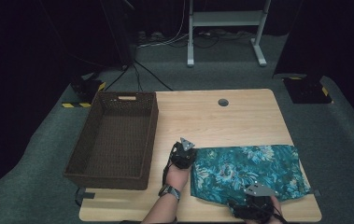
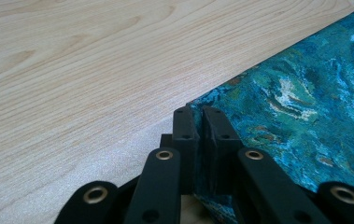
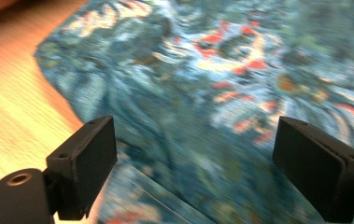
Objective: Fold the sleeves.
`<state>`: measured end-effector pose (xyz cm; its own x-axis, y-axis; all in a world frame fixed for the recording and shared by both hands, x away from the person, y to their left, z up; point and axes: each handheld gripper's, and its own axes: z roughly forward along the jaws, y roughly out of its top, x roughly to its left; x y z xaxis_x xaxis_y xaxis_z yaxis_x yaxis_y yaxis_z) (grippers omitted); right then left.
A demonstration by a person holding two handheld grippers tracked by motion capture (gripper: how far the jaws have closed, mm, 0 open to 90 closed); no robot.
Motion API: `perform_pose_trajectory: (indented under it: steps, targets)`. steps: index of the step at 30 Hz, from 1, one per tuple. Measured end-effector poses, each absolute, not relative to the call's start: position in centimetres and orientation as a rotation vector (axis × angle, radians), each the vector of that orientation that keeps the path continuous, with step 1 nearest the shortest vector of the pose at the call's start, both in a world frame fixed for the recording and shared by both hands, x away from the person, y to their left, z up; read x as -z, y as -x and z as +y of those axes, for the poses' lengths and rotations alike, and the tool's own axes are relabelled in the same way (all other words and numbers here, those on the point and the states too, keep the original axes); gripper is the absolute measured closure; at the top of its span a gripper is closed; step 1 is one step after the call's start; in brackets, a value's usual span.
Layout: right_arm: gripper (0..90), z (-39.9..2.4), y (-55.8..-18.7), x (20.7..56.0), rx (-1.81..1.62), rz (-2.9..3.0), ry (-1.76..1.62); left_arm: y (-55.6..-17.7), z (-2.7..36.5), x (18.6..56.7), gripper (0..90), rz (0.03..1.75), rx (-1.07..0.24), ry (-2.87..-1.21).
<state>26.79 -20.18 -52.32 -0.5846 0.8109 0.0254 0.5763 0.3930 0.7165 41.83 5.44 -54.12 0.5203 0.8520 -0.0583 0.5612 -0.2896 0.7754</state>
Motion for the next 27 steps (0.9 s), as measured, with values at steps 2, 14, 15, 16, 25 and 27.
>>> perform_pose_trajectory:
  steps: [2,14,15,16,25,27]
  targets:
    - [15.9,-19.3,-26.8,52.3,-1.009,2.336,-1.182,-41.9,5.5,54.1,84.2,1.151,-0.469,-1.984]
    - [29.4,-13.2,-26.5,52.2,-1.025,2.378,-1.026,-42.1,5.7,54.2,84.6,1.158,-0.440,-1.971]
    - [31.0,-12.7,-26.5,52.2,-1.028,2.385,-1.012,-42.1,5.8,54.2,84.7,1.159,-0.436,-1.968]
    - [32.1,-12.2,-26.5,52.3,-1.026,2.394,-0.996,-42.1,5.8,54.2,84.7,1.159,-0.434,-1.968]
    - [40.9,-8.3,-27.2,53.3,-0.987,2.455,-0.935,-42.1,5.8,54.2,84.7,1.161,-0.428,-1.964]
    - [40.6,-7.9,-27.5,53.5,-0.972,2.453,-0.941,-42.1,5.8,54.2,84.7,1.162,-0.426,-1.963]
